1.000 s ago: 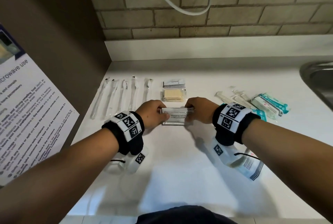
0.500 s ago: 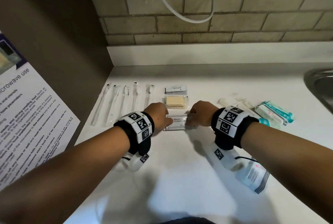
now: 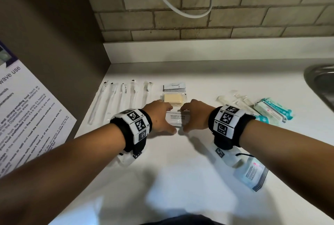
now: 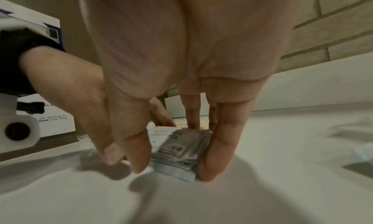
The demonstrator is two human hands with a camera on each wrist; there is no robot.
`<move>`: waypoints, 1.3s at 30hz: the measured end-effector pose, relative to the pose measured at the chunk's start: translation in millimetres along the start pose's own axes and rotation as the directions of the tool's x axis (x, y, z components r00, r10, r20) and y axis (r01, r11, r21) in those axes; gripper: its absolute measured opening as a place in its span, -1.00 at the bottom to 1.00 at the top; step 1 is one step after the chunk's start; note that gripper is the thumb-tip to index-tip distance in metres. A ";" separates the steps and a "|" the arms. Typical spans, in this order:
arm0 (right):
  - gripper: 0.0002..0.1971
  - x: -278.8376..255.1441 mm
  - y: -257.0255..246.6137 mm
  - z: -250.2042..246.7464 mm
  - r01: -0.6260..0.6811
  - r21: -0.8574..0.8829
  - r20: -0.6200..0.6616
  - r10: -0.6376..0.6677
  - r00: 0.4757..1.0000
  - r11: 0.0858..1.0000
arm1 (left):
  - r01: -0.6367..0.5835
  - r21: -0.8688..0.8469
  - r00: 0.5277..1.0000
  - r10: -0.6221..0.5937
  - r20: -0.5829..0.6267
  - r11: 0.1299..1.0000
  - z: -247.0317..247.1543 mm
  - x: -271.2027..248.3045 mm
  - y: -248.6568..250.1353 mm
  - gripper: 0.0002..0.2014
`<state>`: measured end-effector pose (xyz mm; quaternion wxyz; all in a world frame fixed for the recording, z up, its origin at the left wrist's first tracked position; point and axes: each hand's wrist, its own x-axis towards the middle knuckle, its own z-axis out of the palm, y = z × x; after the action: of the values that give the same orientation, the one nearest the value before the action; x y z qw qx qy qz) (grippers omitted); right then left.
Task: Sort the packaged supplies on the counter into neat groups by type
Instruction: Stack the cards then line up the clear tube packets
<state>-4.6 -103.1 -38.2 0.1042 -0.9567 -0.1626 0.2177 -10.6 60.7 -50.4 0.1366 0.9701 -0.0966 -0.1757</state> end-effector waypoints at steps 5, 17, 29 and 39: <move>-0.38 2.9 -2.6 3.1 0.027 -0.075 0.009 -0.027 1.000 0.997 | -0.026 0.081 1.000 0.028 -0.015 0.996 6.4 4.6 4.3 -0.37; -0.47 14.6 -5.2 4.0 0.014 -0.111 -0.004 -0.015 1.000 0.994 | 0.062 0.064 0.998 -0.064 0.030 0.996 2.0 15.4 -0.1 -0.52; -0.47 16.9 -3.9 6.5 0.034 -0.140 -0.017 -0.037 0.999 0.990 | 0.015 0.097 1.000 -0.014 -0.006 0.995 2.7 17.9 -4.8 -0.40; -0.47 19.3 -0.6 4.4 0.003 -0.119 -0.005 -0.004 1.000 0.993 | 0.026 0.021 0.999 -0.027 0.033 0.999 -0.2 20.2 -8.4 -0.39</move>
<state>9.7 -95.1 -49.3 0.0477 -0.9616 -0.1765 0.2047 9.2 63.9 -59.1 0.1228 0.9696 -0.0878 -0.1927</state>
